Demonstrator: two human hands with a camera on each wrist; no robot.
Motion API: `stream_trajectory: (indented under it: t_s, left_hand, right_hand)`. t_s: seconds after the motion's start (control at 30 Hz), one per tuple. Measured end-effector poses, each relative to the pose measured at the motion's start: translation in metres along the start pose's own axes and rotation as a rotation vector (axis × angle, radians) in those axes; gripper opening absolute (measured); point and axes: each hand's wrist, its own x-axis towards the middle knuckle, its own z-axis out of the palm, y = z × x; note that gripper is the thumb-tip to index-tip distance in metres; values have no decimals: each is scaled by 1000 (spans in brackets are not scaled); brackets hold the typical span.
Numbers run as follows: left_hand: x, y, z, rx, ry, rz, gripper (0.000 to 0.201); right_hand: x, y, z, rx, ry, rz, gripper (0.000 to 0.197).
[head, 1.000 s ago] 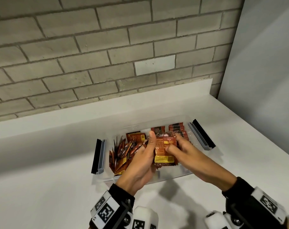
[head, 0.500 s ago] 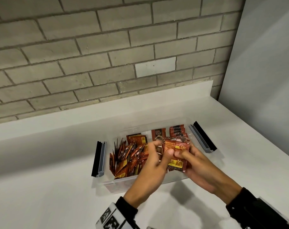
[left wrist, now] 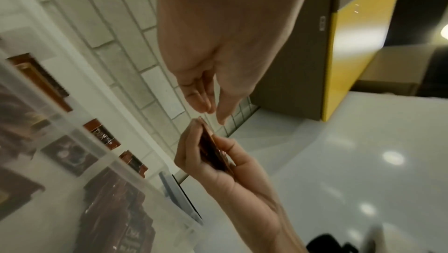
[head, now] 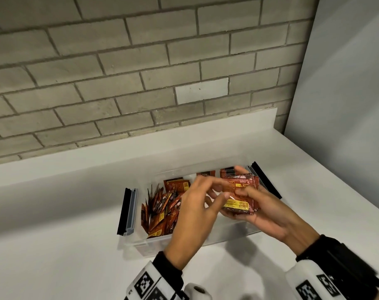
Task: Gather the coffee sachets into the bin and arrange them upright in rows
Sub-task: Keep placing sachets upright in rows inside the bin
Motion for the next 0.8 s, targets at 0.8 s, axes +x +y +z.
stream_trajectory:
  t_s: [0.8]
  left_hand:
    - [35, 0, -20, -90, -32, -415, 8]
  right_hand:
    - [19, 0, 2, -136, 79, -6, 46]
